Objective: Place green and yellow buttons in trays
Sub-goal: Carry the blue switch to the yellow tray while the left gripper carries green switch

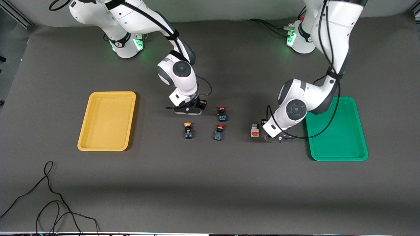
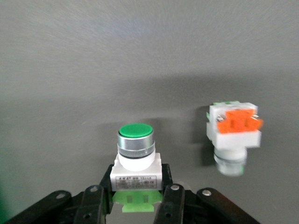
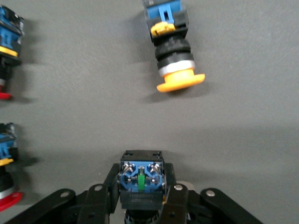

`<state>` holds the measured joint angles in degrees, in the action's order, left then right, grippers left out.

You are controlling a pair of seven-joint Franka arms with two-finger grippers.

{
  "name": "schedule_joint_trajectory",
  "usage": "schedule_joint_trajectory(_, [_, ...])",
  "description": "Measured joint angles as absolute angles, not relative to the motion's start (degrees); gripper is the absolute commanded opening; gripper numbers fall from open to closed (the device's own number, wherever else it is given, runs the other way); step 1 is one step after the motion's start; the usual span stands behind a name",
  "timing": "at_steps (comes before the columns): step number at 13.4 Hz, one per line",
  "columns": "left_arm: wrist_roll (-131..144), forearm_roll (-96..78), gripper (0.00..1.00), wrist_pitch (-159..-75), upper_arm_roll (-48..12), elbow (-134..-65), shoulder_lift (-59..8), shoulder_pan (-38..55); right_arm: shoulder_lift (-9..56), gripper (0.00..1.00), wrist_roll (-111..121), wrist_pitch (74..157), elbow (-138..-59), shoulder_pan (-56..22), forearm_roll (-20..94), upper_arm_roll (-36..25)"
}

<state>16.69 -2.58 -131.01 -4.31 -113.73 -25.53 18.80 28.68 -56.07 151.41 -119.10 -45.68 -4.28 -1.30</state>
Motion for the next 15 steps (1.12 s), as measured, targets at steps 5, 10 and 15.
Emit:
schedule_joint_trajectory(5, [15.06,-2.37,0.00,-108.58,-3.44,-106.28,-11.66,14.60,20.43,0.37,-55.54,125.09,-106.35,-45.47,-4.36,-1.77])
schedule_joint_trajectory(10, [1.70,3.40,0.00,-98.64,-3.00,-99.07,-9.49,5.45,13.72,0.37,-36.50,111.02,-100.28,-36.44,-4.30,-3.00])
schedule_joint_trajectory(15, [-16.21,4.17,0.00,-104.36,-2.83,-101.74,-11.49,-6.29,10.22,0.37,1.13,107.71,-101.74,-29.79,0.40,-20.15])
